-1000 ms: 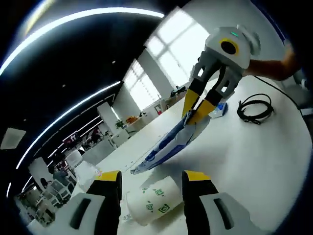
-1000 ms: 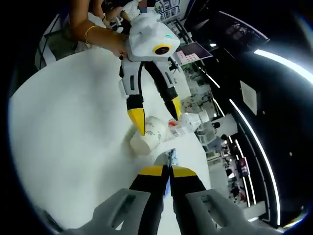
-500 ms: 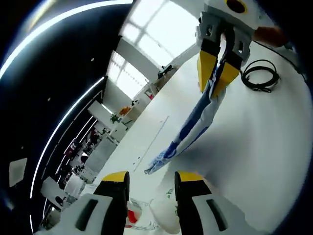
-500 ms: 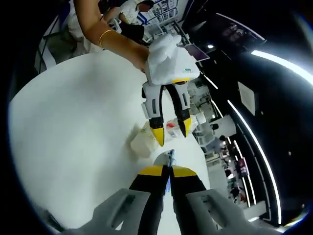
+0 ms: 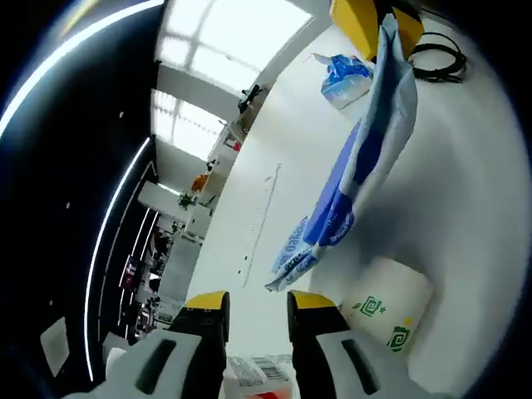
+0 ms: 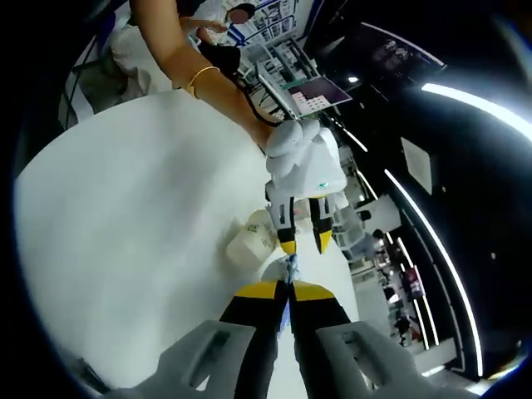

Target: Arrange the tabletop items into an orderly group along one side of the table until the central work area is clear of visible clutter.

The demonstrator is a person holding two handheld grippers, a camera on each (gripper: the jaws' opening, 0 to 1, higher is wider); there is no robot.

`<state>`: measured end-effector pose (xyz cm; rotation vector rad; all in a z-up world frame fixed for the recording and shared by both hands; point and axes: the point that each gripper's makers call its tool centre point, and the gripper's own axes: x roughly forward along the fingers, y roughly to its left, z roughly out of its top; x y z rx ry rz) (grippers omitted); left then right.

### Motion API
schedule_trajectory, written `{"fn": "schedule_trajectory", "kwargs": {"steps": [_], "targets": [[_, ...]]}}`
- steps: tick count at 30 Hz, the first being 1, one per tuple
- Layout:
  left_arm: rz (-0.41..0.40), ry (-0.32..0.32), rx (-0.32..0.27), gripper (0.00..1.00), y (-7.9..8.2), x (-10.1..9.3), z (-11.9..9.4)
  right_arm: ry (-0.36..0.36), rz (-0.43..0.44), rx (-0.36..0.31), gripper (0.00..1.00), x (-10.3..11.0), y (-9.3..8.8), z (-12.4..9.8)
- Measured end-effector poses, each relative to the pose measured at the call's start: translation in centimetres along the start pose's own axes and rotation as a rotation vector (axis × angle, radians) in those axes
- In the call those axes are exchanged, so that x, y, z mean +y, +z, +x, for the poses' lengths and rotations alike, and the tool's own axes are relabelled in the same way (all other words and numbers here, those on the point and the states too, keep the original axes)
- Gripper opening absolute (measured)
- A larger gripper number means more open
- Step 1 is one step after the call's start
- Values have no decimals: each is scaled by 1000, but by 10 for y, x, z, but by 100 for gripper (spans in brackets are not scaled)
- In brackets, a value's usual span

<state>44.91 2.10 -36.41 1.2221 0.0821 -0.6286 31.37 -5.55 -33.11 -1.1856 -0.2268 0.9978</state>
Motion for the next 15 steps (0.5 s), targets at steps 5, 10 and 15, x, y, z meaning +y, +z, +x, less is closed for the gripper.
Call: {"fn": "schedule_trajectory", "kwargs": {"steps": [5,10,15], "targets": [[111,-90,-15,22,2,-12,11,3,1,-3,2,0,1,0],[167,-114,-33,18,5,-10,22,2,1,3,2,1,0,0],[273,-155,-33,12,7,-18,26,0,9,6,2,1,-2,-1]]}}
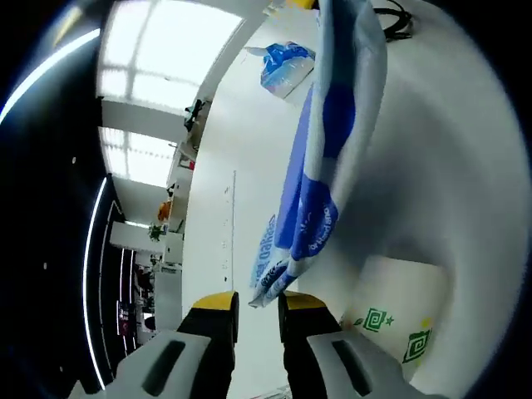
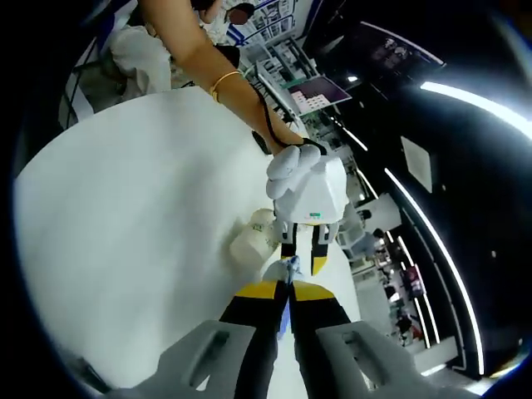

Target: Arrange the tabletop items into an orderly group along one side of the table until the central work area is clear of visible clutter.

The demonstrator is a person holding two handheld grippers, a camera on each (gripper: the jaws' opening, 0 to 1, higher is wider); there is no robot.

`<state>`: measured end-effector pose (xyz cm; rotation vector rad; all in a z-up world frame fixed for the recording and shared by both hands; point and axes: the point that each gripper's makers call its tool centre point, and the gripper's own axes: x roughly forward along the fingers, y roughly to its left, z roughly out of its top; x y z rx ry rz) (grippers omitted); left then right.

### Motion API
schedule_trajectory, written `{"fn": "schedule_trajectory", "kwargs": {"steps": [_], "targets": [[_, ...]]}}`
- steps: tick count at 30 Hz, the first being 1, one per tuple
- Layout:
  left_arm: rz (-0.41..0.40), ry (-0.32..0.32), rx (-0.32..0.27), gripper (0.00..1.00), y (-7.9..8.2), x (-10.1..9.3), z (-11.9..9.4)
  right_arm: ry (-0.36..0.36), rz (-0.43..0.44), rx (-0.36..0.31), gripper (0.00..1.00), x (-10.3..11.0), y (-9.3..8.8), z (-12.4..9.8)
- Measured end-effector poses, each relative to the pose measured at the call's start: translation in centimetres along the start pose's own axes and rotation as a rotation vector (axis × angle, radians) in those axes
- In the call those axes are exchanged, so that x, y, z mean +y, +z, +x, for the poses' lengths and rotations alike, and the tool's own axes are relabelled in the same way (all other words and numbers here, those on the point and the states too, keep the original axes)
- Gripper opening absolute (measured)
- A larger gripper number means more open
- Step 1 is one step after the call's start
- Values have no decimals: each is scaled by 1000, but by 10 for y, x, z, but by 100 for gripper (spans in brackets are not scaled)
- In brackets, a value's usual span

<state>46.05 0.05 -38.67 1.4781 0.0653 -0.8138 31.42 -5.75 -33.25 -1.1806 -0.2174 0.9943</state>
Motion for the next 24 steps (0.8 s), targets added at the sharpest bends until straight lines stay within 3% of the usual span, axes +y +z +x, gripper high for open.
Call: {"fn": "schedule_trajectory", "kwargs": {"steps": [5,11,24], "targets": [[18,-4,-9,3,4,-4,4,-3,5,5,2,0,-2,-2],[-47,24,-16,1,7,-3,3,-11,9,6,2,0,-4,-6],[-93,223,-33,0,14,36,-25,-35,17,16,1,-3,-8,-20]]}}
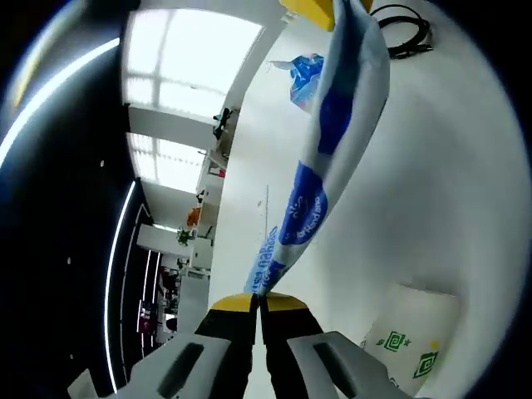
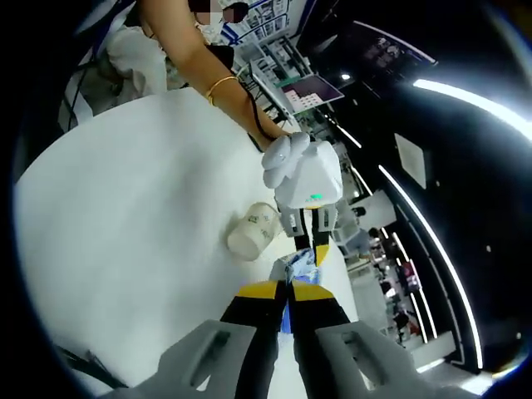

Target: Arrange the tabletop items into an orderly group along one side of the table until the central work area is clear of visible clutter.

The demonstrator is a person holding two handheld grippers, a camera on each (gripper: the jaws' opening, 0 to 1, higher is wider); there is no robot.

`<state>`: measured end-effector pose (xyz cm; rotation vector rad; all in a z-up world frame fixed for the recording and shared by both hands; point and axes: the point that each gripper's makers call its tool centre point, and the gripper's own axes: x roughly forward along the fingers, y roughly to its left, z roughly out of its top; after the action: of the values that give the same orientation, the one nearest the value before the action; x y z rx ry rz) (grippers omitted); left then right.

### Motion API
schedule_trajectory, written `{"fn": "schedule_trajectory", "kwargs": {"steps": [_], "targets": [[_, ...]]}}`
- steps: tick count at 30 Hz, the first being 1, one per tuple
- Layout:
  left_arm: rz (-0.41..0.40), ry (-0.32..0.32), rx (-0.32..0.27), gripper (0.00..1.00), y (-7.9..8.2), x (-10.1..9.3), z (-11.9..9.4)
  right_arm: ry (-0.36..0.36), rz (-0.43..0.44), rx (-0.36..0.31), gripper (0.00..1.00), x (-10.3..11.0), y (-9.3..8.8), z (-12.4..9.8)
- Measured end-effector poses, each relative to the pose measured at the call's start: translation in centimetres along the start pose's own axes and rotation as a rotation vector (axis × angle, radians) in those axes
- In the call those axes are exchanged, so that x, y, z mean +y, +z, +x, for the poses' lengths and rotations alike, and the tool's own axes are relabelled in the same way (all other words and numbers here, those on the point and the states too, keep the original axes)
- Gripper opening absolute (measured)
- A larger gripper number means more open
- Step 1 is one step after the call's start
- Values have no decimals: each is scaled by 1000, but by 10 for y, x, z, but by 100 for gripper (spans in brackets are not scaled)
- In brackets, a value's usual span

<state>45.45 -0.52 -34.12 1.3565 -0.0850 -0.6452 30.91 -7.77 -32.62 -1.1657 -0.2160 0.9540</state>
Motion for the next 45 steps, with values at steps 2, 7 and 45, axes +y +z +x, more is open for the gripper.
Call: {"fn": "schedule_trajectory", "kwargs": {"steps": [2,7,45], "targets": [[-9,13,-4,0,2,2,-4,-1,4,6,1,0,-2,-3],[-24,80,-21,0,8,11,-11,-6,2,25,1,1,-6,-9],[-118,138,-92,0,58,-3,-51,15,28,196,0,23,-64,-58]]}}
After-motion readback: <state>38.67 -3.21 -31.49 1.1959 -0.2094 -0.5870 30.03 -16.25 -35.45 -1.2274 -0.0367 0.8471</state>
